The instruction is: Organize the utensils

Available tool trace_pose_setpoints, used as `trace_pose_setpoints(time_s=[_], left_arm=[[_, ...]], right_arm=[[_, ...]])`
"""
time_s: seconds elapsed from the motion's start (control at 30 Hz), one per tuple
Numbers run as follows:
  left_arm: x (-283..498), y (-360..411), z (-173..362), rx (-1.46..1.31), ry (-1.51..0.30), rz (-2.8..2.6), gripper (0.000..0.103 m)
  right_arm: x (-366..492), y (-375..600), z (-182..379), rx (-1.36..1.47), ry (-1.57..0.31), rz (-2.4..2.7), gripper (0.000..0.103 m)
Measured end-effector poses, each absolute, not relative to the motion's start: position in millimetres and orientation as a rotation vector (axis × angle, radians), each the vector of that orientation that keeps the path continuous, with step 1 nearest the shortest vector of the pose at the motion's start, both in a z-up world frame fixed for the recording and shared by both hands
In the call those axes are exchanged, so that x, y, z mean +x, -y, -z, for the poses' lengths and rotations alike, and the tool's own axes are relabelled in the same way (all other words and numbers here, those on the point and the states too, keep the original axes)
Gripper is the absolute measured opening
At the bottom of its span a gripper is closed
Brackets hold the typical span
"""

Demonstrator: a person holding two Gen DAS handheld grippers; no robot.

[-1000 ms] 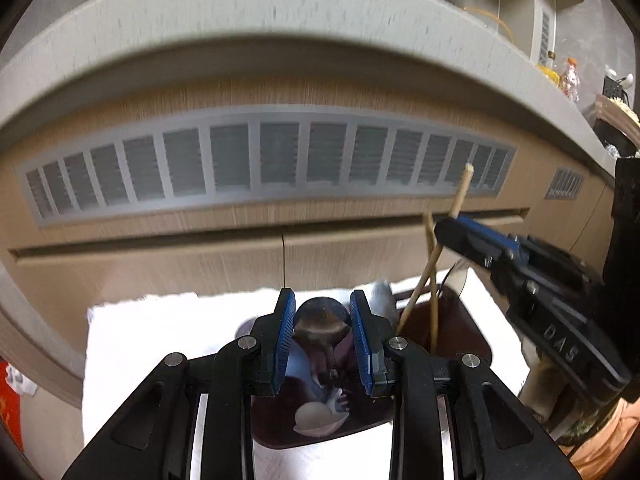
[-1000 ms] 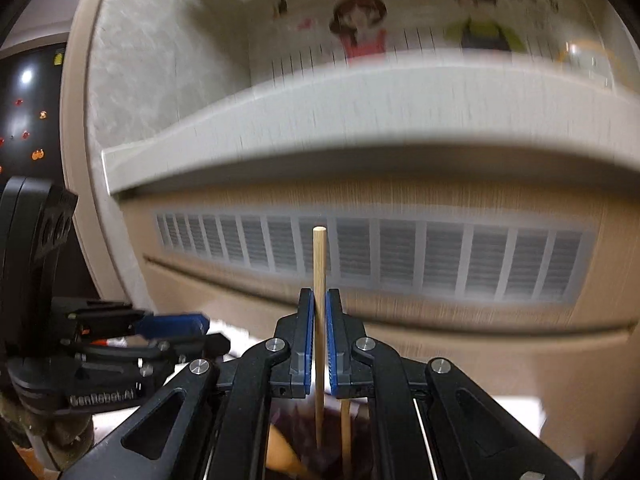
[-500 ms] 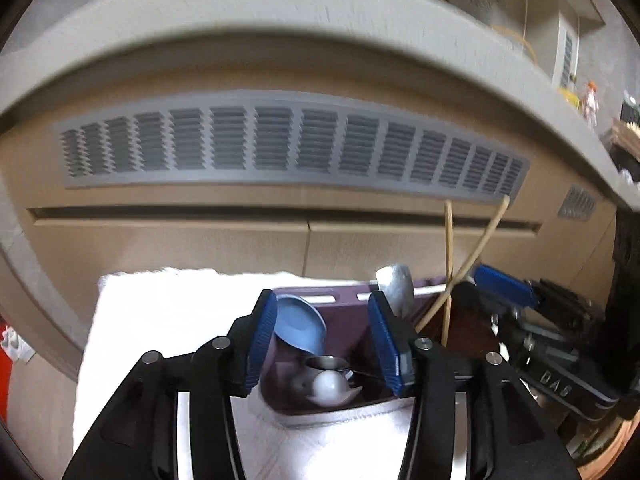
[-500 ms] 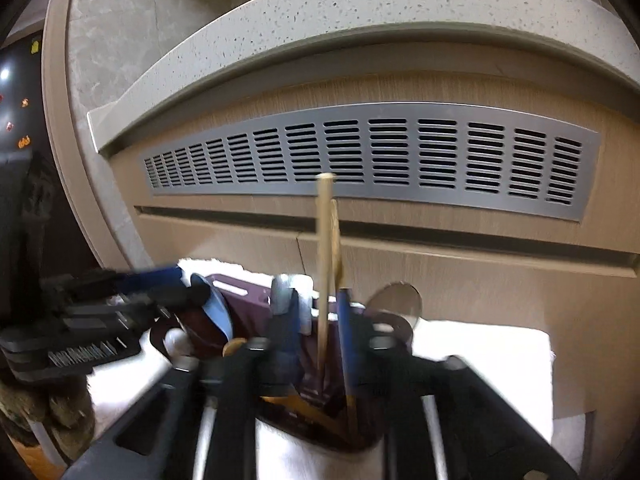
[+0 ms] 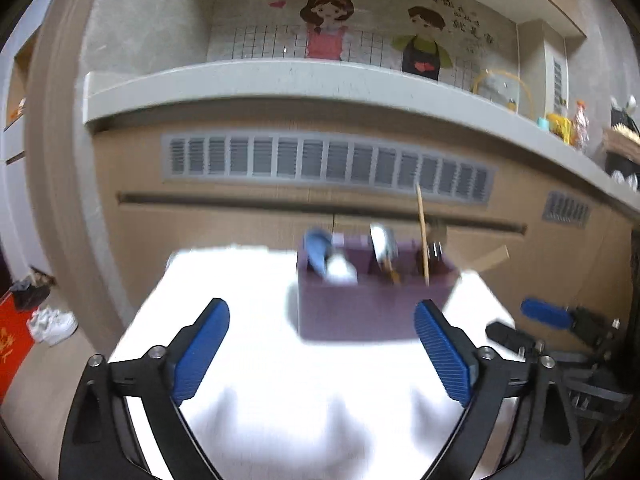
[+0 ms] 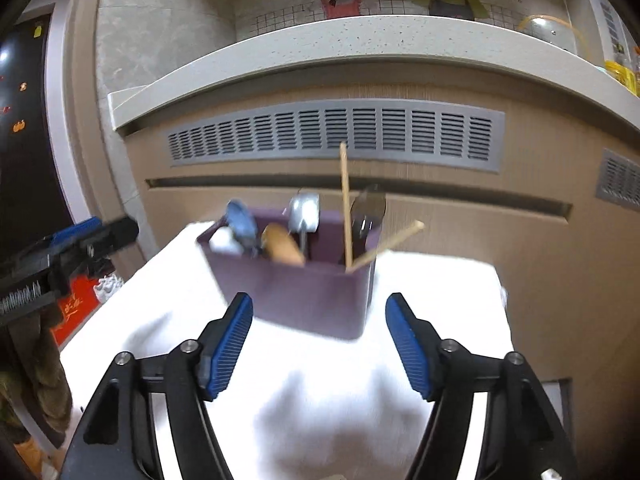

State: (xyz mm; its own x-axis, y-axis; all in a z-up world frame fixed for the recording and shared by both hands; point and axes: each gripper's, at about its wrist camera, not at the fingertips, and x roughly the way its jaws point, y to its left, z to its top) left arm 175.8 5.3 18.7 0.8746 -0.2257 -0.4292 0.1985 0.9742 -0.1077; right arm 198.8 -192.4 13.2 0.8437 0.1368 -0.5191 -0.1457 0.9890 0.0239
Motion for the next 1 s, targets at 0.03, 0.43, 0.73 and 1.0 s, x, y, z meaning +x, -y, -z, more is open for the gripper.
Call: trace_pose_setpoints(time_s=[0.03,0.43,0.73,1.0], left_arm=[[161.4,-6.8,-10.5,-0.064,-0.476,0.224,0.100],[70.7,-1.8,17.7,-0.022,-0.480,0.183,0.103],[59.8,10.7,11.2,0.026,-0.466,0.196,0.103],[59.6,10.8,11.8,0.031,-0.470,0.189,0.103]], right_arm=[[187.9,191.0,-10.7,-0.021,-0.551,-0.141,0.067],[77.3,191.4,8.9,0.030,-0.554,0.007,0.098],[51.5,195.0,8.6,0.003,-0.518,0.066,0.099],[52.9,195.4,8.6,-0.003,-0.524,0.075,0.100]])
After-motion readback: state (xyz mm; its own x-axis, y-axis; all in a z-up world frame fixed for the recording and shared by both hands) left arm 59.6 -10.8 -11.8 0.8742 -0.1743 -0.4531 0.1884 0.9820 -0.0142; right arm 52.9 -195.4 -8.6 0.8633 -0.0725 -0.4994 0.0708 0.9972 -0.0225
